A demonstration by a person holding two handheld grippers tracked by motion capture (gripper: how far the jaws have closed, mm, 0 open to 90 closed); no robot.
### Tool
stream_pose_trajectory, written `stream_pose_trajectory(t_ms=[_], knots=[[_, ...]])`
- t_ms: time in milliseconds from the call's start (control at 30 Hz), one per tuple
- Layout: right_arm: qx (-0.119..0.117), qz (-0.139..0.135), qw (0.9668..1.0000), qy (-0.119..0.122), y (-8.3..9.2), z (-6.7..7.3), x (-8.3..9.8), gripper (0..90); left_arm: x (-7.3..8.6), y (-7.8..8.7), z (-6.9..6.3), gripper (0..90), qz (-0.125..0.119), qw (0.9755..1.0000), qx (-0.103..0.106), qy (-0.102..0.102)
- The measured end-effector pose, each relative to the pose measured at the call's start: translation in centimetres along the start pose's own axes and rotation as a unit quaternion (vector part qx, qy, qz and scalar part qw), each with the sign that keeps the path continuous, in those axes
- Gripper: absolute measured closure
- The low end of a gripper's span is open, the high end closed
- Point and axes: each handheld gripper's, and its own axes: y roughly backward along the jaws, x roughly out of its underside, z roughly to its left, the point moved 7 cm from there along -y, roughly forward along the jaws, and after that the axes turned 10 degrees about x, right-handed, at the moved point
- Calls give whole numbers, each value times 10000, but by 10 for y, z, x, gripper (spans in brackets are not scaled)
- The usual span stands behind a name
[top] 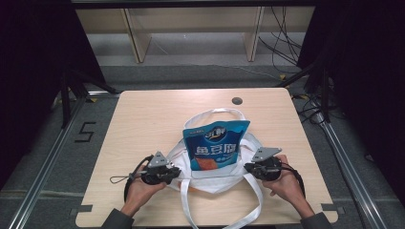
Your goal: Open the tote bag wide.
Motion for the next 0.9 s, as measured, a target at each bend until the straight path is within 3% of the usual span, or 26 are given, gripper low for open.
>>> stream_pose_trajectory(t_ms=[100, 167, 367, 467, 600, 633, 733, 900], knots=[[8, 153, 9998, 90, -8, 5, 6, 871, 1, -6, 1, 840, 200, 9996, -122, -186], [7, 171, 9998, 31, -12, 5, 8, 876, 1, -8, 3, 847, 159, 9997, -111, -156], [72, 164, 9998, 14, -19, 4, 8, 887, -3, -15, 19, 891, 138, 9989, -402, -205], [125, 168, 9998, 16, -25, 0, 4, 888, -8, -18, 29, 892, 35, 9989, -462, -74], [240, 73, 9996, -106, -35, -8, -2, 889, -16, -22, 45, 893, -20, 9988, -495, -48], [214, 65, 9997, -46, -37, -11, -3, 889, -18, -24, 48, 893, -57, 9987, -497, 89], [261, 48, 9994, -217, -42, -17, -6, 889, -26, -31, 60, 893, -219, 9979, -590, 132], [384, 91, 9988, -274, -51, -30, -12, 889, -36, -40, 76, 893, -319, 9976, -585, 213]])
